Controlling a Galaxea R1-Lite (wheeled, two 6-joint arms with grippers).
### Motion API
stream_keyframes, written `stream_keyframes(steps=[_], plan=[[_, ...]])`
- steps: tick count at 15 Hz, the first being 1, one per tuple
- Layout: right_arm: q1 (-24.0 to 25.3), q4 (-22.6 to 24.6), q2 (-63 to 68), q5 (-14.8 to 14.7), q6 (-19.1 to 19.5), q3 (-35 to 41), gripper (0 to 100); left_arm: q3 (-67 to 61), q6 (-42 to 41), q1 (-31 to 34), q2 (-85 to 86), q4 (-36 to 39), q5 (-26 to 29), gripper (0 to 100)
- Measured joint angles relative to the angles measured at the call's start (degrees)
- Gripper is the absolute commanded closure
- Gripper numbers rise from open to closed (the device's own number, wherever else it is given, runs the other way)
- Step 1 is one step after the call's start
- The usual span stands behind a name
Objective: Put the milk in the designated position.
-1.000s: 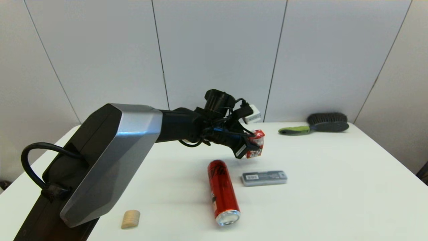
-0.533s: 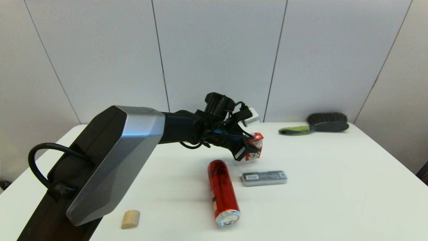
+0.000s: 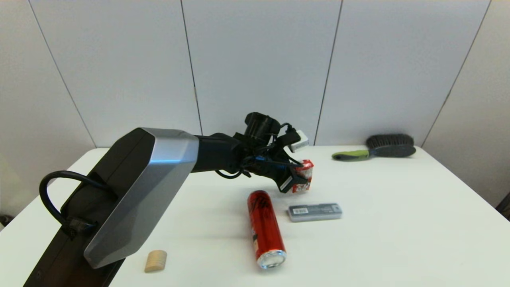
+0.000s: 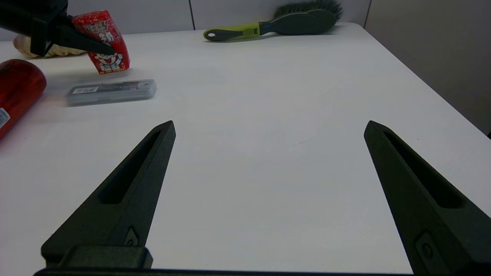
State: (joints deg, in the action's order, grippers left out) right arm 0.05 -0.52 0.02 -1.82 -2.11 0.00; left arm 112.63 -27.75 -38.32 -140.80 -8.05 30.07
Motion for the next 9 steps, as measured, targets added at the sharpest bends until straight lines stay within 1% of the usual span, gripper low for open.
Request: stream_keyframes(steps=[9], plan=[[0.02,0.0,0.0,-0.02,-0.01,0.0,0,0.22,-0.11,0.0,0.5,-0.11,-0.01,0]])
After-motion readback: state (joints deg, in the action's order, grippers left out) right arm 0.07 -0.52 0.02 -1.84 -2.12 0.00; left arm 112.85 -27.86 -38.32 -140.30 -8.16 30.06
